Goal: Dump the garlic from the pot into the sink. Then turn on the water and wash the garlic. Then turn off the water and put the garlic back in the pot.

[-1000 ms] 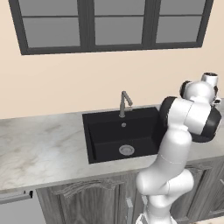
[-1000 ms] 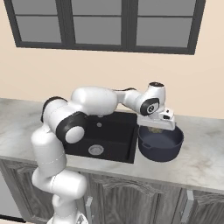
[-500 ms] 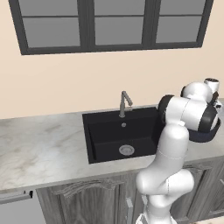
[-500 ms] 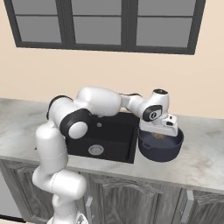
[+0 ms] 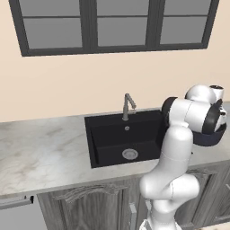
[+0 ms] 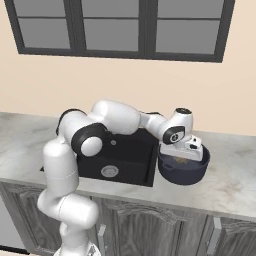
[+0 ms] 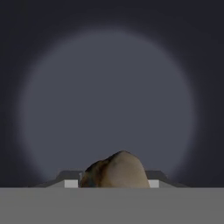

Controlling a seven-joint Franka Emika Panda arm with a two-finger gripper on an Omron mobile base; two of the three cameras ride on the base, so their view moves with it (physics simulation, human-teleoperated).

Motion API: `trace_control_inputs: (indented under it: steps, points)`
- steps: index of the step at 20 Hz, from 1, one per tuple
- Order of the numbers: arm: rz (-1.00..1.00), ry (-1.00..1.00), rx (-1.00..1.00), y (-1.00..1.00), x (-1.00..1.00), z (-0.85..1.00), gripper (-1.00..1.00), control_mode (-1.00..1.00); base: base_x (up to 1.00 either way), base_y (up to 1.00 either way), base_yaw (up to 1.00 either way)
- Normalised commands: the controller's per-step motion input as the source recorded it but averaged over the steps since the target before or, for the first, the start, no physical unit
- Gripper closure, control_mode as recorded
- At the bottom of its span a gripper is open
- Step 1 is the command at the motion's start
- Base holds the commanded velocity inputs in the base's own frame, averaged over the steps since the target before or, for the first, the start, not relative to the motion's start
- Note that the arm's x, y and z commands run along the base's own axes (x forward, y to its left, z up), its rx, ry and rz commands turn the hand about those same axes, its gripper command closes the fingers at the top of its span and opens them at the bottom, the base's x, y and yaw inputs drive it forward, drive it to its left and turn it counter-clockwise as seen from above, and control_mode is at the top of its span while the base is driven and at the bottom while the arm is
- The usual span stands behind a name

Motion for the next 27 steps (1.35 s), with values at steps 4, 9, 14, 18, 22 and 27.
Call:
trace_control_inputs:
  steps: [4, 9, 14, 18, 22, 27]
  points:
    - [0.0, 0.0, 0.0, 0.0, 0.0, -0.04, -1.0, -1.0, 0.0, 0.0, 0.0]
    - [0.0, -0.04, -0.01, 0.0, 0.0, 0.09, -1.0, -1.0, 0.0, 0.0, 0.0]
    - [0.0, -0.12, -0.04, 0.0, -0.02, 0.32, -1.0, -1.0, 0.0, 0.0, 0.0]
    - [-0.01, -0.14, -0.01, 0.04, -0.27, 0.58, -1.0, -1.0, 0.0, 0.0, 0.0]
    - [-0.03, -0.18, -0.01, 0.27, -0.55, 0.69, -1.0, -1.0, 0.0, 0.0, 0.0]
    - [-0.04, -0.13, -0.01, 0.45, -0.54, 0.7, -1.0, -1.0, 0.0, 0.0, 0.0]
